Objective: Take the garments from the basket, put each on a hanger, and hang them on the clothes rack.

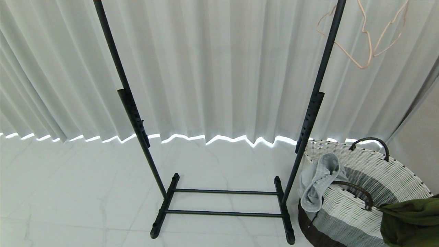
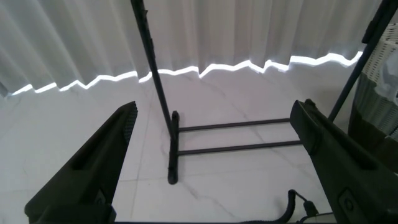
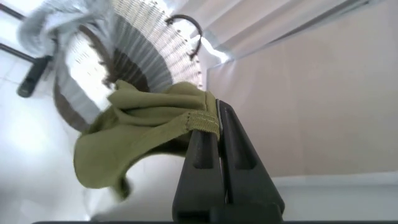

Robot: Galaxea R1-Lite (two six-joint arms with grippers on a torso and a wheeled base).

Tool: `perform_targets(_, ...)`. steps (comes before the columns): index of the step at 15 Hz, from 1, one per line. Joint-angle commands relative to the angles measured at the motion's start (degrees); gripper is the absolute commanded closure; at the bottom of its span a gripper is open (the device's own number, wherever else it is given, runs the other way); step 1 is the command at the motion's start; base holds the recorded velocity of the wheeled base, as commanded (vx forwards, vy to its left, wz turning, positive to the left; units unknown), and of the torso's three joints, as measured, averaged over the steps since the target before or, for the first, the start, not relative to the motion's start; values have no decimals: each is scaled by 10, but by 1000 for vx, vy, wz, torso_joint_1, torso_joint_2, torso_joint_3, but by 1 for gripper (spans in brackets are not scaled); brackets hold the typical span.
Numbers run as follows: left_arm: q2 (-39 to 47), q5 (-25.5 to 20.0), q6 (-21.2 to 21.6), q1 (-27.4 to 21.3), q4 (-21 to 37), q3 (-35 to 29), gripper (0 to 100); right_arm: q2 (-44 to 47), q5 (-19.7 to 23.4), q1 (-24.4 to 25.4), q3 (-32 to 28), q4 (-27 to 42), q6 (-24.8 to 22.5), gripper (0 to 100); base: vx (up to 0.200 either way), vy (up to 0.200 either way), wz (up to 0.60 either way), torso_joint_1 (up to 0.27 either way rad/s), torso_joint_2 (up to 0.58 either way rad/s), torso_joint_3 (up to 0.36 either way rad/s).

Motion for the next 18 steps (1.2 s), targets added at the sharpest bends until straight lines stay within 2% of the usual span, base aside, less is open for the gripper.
perform_targets(1, 0, 0, 0, 0, 0, 0, 0, 7, 0, 1, -3, 0, 0, 100, 0, 0, 0, 0, 0, 0)
perform_targets(3, 0, 1, -2, 0, 0, 0, 0, 18, 2, 14, -21, 0, 0, 100, 0, 0, 0, 0, 0, 0)
perform_targets(5, 0, 1, -10, 0, 0, 0, 0, 44, 2, 60, -63, 9, 2, 100, 0, 0, 0, 0, 0, 0)
perform_targets(7, 0, 0, -5, 0, 1, -1, 0, 101, 1, 150, -159, 64, 17, 100, 0, 0, 0, 0, 0, 0)
perform_targets(10, 0, 0, -9, 0, -1, 0, 0, 182, 1, 254, -277, 114, 85, 100, 0, 0, 0, 0, 0, 0)
perform_targets(12, 0, 0, -15, 0, -3, 1, 0, 213, 1, 319, -316, 142, 134, 100, 0, 0, 0, 0, 0, 0)
perform_targets(14, 0, 0, -22, 0, -6, 1, 0, 235, 1, 380, -317, 154, 169, 100, 0, 0, 0, 0, 0, 0)
perform_targets(16, 25, -15, -63, -9, -36, -48, 0, 259, 0, 425, -317, 151, 191, 100, 0, 0, 0, 0, 0, 0)
perform_targets(17, 96, -17, -87, -33, -39, -110, 0, 284, -1, 460, -317, 134, 211, 100, 0, 0, 0, 0, 0, 0)
perform_targets(18, 138, -19, -86, -44, -39, -155, 0, 293, -1, 480, -315, 117, 222, 100, 0, 0, 0, 0, 0, 0)
